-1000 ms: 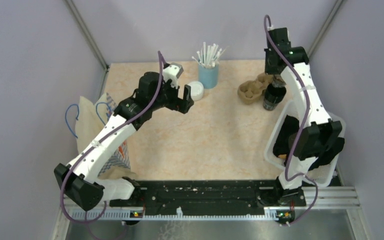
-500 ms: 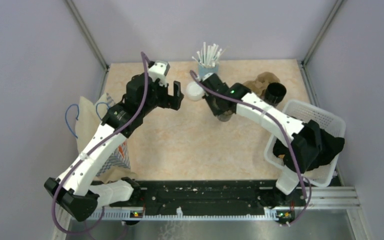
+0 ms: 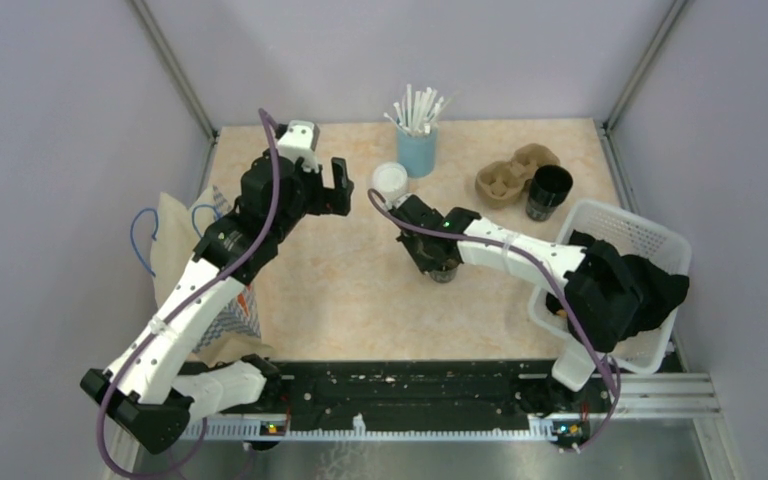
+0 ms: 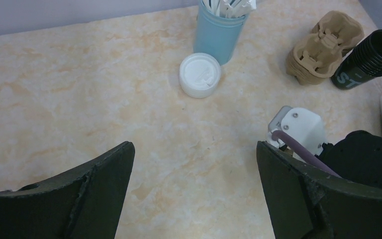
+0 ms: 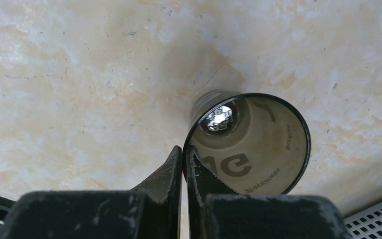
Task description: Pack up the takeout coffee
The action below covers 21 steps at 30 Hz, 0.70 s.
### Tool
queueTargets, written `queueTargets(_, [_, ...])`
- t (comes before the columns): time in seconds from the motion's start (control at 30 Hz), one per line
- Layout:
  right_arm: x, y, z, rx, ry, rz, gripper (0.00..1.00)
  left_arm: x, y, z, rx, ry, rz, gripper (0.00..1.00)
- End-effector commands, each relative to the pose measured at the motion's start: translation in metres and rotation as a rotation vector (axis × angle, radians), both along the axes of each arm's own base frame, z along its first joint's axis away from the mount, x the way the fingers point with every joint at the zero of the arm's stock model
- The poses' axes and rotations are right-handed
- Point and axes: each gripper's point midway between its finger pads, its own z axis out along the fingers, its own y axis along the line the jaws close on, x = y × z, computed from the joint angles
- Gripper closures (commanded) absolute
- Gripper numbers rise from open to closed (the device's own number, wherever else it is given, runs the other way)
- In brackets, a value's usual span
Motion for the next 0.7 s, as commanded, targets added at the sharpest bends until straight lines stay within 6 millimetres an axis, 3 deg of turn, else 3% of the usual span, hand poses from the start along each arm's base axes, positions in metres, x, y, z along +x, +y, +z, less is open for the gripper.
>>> queueTargets(0.0, [0.000,0.011,0.026,0.118,-0.060,0.001,0.97,0.004,0.001,0.016,-0.067,-0.028,0.047,0.02])
queueTargets(0.1, [-0.003,0.012,0.035,0.143,-0.063,0.017,0.80,0.007,0.001,0.015,-0.084,-0.006,0.070,0.02])
queueTargets(0.23, [-0.002,0.016,0.083,0.193,-0.101,0.028,0.57,0.015,-0.010,0.010,-0.108,0.041,0.068,0.02])
queueTargets(0.3, [0.002,0.015,0.111,0.214,-0.134,0.031,0.50,0.022,-0.018,0.005,-0.126,0.073,0.061,0.01])
queueTargets(0.4, [0.017,-0.004,0.137,0.248,-0.141,-0.024,0.47,0.038,-0.035,-0.008,-0.164,0.131,0.030,0.01])
queueTargets(0.53, [0.045,-0.042,0.142,0.358,-0.104,-0.129,0.46,0.074,-0.051,-0.040,-0.193,0.236,0.025,0.02])
queueTargets(0.67, [0.068,-0.071,0.125,0.444,-0.025,-0.228,0.46,0.114,-0.065,-0.094,-0.166,0.394,0.062,0.02])
